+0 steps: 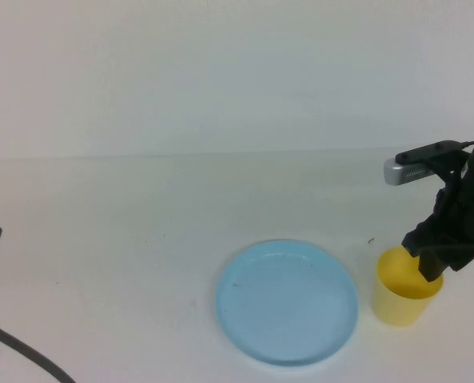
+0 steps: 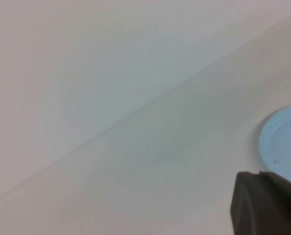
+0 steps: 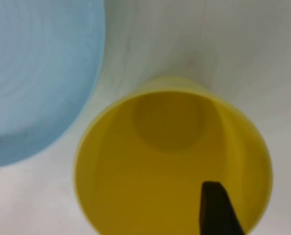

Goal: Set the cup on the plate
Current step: Pick up the cup from the table, then place the cup on the plate

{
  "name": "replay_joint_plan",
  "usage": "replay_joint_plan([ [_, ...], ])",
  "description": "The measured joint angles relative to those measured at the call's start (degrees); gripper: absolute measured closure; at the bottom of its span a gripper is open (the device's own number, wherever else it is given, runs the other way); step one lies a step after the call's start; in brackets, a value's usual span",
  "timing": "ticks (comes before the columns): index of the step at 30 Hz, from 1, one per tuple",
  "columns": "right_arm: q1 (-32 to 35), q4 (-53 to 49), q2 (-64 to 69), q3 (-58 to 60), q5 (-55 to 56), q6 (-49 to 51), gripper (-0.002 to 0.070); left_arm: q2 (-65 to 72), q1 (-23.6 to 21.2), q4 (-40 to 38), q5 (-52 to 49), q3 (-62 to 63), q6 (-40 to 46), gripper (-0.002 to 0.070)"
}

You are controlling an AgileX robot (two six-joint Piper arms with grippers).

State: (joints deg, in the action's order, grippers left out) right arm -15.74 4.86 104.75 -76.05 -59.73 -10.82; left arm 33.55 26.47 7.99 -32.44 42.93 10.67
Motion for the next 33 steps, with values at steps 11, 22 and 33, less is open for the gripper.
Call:
replay_joint_plan([
  [11, 0.0, 0.0, 2.75, -0.04, 5.99, 1.05, 0.0442, -0.12, 0.0, 4.05, 8.89, -7.81, 0.0, 0.0673],
  [22, 0.0, -1.19, 3.84, -0.27, 5.1, 1.48, 0.064, -0.25, 0.0, 6.16, 15.93, -12.94, 0.0, 0.0673],
  [33, -0.09, -4.86, -6.28, -9.64, 1.04, 2.67, 0.0645, -2.3, 0.0, 8.28, 16.62, -12.94, -0.19, 0.0673],
])
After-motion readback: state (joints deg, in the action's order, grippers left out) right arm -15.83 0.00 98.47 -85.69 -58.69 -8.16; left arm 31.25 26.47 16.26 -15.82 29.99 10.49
